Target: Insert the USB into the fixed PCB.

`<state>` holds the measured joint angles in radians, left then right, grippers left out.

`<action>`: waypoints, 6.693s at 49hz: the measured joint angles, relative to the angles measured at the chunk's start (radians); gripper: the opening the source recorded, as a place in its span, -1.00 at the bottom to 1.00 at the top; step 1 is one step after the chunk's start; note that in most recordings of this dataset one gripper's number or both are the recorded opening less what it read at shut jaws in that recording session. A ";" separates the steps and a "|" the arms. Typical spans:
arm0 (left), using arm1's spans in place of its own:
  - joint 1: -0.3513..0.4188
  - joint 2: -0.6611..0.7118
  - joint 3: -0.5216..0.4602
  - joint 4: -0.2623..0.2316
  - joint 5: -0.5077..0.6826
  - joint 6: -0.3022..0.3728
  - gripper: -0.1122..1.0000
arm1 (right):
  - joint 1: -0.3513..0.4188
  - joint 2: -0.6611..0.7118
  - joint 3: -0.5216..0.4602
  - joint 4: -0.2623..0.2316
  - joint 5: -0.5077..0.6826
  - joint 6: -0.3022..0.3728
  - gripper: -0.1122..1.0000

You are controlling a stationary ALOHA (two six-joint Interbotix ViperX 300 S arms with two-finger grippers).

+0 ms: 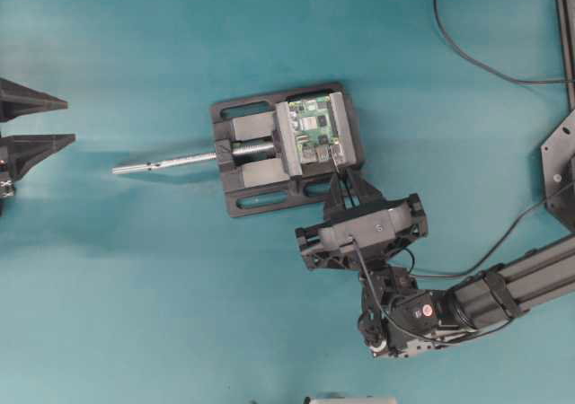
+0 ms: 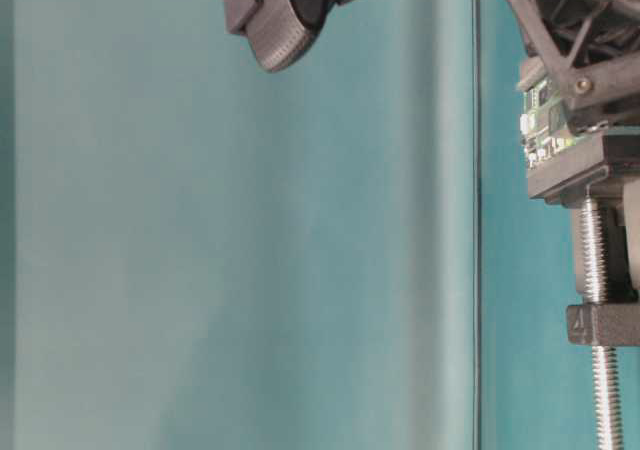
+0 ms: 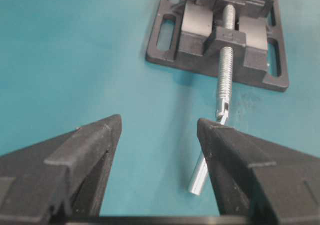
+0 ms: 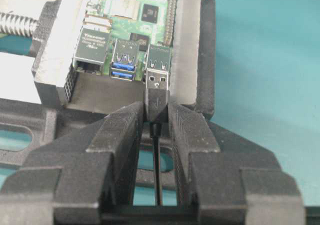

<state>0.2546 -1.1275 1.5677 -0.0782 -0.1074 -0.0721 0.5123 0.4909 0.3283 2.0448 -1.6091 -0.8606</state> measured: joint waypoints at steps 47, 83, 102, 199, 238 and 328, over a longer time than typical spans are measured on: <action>-0.002 0.000 0.000 -0.002 0.000 0.000 0.59 | -0.025 0.002 -0.032 -0.012 -0.009 -0.025 -0.42; -0.002 0.000 0.000 0.000 0.000 0.000 0.59 | -0.054 0.011 -0.021 -0.043 -0.011 -0.020 -0.42; 0.000 0.000 0.000 0.000 0.000 0.000 0.59 | -0.055 0.011 -0.021 -0.043 -0.011 -0.017 -0.42; 0.000 0.000 0.000 0.000 0.000 0.000 0.59 | -0.012 -0.026 0.011 -0.049 0.038 -0.026 -0.19; 0.000 0.000 0.000 0.000 0.000 0.000 0.59 | -0.064 -0.486 0.557 -0.456 0.420 0.066 0.35; 0.000 -0.005 0.000 -0.002 0.000 0.000 0.59 | -0.693 -1.640 1.227 -1.404 1.410 0.319 -0.18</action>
<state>0.2546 -1.1321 1.5677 -0.0798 -0.1074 -0.0721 -0.1810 -1.1490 1.5555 0.6412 -0.1994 -0.5415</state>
